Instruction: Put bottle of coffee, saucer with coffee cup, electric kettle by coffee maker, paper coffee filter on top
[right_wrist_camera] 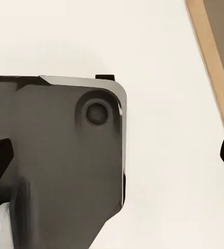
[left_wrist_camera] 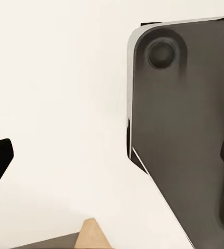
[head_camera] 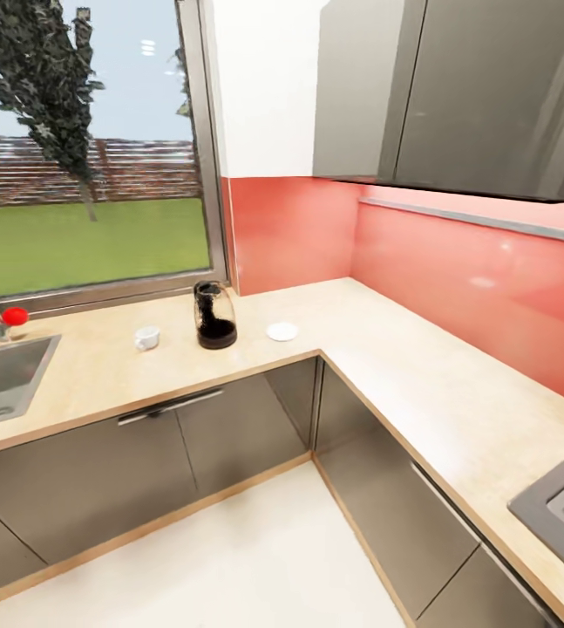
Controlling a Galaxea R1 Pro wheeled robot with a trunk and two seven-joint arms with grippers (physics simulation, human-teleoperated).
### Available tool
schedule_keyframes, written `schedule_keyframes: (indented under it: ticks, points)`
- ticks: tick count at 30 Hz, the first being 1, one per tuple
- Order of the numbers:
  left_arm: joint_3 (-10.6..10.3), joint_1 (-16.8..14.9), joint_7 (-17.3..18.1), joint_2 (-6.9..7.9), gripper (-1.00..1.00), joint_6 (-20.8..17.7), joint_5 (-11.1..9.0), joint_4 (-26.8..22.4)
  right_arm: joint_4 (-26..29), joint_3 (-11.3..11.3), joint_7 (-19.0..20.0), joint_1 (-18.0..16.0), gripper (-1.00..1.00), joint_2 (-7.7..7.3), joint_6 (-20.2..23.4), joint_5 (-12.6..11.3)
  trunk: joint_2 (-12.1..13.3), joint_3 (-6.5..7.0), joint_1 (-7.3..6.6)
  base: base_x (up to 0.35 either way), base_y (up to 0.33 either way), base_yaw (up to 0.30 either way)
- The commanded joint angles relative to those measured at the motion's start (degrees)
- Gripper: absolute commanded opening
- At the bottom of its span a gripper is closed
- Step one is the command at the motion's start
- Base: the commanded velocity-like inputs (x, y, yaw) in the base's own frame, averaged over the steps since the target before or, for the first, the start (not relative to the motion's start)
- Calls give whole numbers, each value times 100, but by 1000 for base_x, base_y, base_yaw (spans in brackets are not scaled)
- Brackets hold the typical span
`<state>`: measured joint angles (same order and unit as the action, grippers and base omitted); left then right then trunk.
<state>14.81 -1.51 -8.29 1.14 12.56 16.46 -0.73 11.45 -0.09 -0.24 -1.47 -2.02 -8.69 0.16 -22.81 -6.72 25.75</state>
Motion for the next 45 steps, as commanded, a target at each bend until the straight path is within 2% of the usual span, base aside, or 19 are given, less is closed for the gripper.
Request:
schedule_keyframes:
  ticks: [1, 45]
  points:
    - [40, -7, -24, 0, 100, 25, 60, 11, -2, 0, -2, -3, 100, -1, -18, 1, -11, -12, 3, 0, 0, 277]
    - [39, -7, -22, 0, 100, 26, 59, 11, -3, 0, -2, -3, 100, -1, -18, 1, -11, -12, 3, 0, 0, 277]
